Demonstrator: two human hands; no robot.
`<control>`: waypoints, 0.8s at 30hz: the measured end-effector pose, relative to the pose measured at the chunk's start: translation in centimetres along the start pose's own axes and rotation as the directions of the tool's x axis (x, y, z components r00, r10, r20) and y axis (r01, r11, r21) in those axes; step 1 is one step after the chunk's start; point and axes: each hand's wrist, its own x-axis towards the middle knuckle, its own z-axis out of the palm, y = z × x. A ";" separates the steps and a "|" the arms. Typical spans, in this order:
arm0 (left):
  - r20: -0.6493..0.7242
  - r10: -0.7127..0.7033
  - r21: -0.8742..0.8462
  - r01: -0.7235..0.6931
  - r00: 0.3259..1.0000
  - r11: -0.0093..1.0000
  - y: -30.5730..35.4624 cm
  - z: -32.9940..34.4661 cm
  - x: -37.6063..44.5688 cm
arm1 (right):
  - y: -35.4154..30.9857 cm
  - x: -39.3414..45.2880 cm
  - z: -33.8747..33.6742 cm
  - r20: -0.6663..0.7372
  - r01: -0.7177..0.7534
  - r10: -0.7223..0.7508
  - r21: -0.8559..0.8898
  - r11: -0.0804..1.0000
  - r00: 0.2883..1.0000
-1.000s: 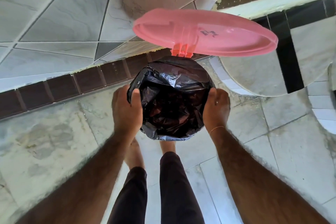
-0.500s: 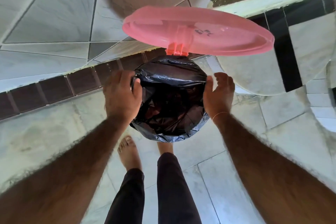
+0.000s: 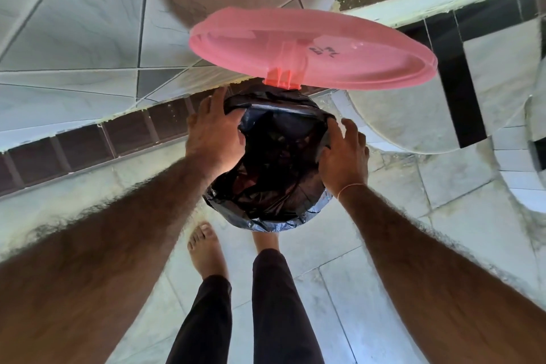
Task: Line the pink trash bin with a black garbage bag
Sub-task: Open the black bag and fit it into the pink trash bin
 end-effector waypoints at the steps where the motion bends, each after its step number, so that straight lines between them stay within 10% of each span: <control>1: 0.019 -0.044 -0.123 0.046 0.999 0.991 -0.1 0.1 0.1 | 0.1 0.3 -0.2 0.008 -0.031 0.031 0.061 0.998 0.999; 4: -0.022 -0.166 -0.413 0.142 0.986 0.900 -0.4 0.1 -0.1 | 0.0 0.5 -0.8 -0.054 -0.056 0.065 0.156 0.986 0.996; 7: -0.312 0.019 -0.153 -0.070 0.950 0.986 -0.2 0.0 -1.9 | -0.4 -0.7 -0.9 -0.178 0.187 -0.199 -0.081 0.979 0.964; 10: -0.214 0.255 0.015 -0.258 0.943 0.966 0.4 1.2 -4.2 | -0.8 -2.6 0.0 -0.102 0.367 -0.401 -0.249 0.896 0.910; 15: 0.005 0.140 0.105 -0.140 0.990 0.985 -1.3 3.7 -6.2 | 0.3 -3.9 1.5 0.073 0.092 -0.089 -0.027 0.995 0.993; 24: -0.122 0.139 -0.051 -0.146 0.983 0.988 -1.6 2.9 -6.2 | 0.2 -2.4 0.2 0.121 -0.202 0.167 0.422 0.884 0.979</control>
